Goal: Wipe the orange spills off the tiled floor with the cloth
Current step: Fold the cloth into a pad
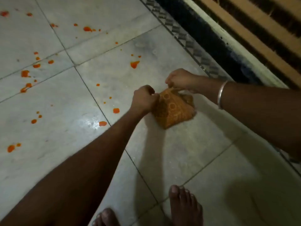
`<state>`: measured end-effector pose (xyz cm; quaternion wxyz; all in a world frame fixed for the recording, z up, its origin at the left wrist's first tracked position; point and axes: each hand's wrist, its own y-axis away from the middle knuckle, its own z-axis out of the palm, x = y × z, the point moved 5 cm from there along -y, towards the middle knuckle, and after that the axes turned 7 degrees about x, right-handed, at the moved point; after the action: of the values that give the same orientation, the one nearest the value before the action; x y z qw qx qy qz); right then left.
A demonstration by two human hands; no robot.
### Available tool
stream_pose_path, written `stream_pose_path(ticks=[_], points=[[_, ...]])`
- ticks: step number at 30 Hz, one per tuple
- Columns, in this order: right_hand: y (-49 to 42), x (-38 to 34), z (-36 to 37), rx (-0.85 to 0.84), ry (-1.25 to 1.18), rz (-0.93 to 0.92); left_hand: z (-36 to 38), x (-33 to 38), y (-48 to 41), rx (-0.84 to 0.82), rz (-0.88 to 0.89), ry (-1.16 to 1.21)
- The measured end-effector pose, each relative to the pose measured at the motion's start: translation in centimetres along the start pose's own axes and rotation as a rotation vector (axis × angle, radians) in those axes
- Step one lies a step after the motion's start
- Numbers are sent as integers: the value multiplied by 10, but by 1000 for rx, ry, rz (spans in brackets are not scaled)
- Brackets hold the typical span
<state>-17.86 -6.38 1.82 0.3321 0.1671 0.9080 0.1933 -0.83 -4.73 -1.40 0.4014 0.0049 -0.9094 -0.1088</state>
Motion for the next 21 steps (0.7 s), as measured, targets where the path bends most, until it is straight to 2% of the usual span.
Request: stream_pose_path(ticks=[3, 6, 8, 11, 16, 21], points=[[-3, 16, 3, -94, 3, 106, 15, -4, 4, -150, -20, -168], [6, 21, 6, -239, -24, 99, 18, -1, 5, -164, -40, -259], [10, 23, 4, -244, -59, 97, 13, 5, 4, -121, -24, -242], [11, 26, 3, -229, -76, 85, 10, 10, 5, -168, -28, -227], [17, 27, 5, -236, -60, 71, 6, 10, 9, -259, -152, -5], [15, 16, -8, -298, -75, -37, -12, 43, 13, -320, -32, 192]])
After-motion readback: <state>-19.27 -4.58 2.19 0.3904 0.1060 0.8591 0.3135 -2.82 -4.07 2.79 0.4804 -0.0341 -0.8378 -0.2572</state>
